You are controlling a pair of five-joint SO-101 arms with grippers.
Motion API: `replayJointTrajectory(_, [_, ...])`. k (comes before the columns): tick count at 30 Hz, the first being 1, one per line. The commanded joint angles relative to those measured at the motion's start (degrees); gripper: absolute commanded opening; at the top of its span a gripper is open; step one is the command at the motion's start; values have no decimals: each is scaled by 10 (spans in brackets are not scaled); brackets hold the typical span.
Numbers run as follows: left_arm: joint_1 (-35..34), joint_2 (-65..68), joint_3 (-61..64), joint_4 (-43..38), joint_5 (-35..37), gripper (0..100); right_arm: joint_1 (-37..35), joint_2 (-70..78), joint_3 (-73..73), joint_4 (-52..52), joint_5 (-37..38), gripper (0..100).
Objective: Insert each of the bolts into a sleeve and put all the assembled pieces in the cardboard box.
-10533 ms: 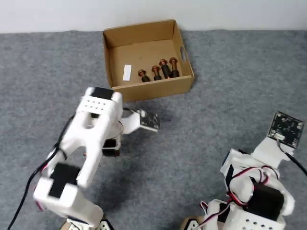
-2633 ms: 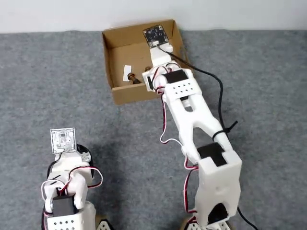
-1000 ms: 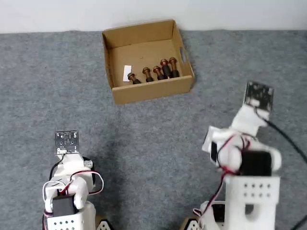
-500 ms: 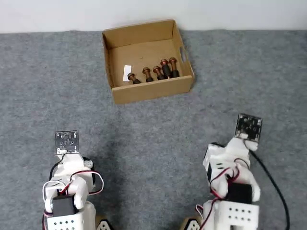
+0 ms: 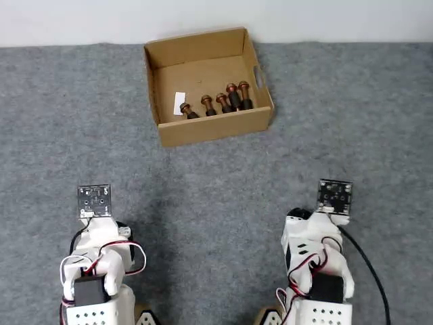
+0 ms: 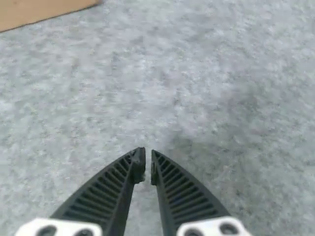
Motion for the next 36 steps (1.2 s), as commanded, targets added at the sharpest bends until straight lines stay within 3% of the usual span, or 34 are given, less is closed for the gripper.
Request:
replayJointTrajectory(1, [-3,-6,-3,2,4,6,-30,-10,4,21,4,9])
replayJointTrajectory(17, [-3,-6,-3,2,4,6,-55,-10,17,151,-27,9])
replayJointTrajectory(36, [-3,-6,-3,2,4,6,-56,-10,17,151,-28,9])
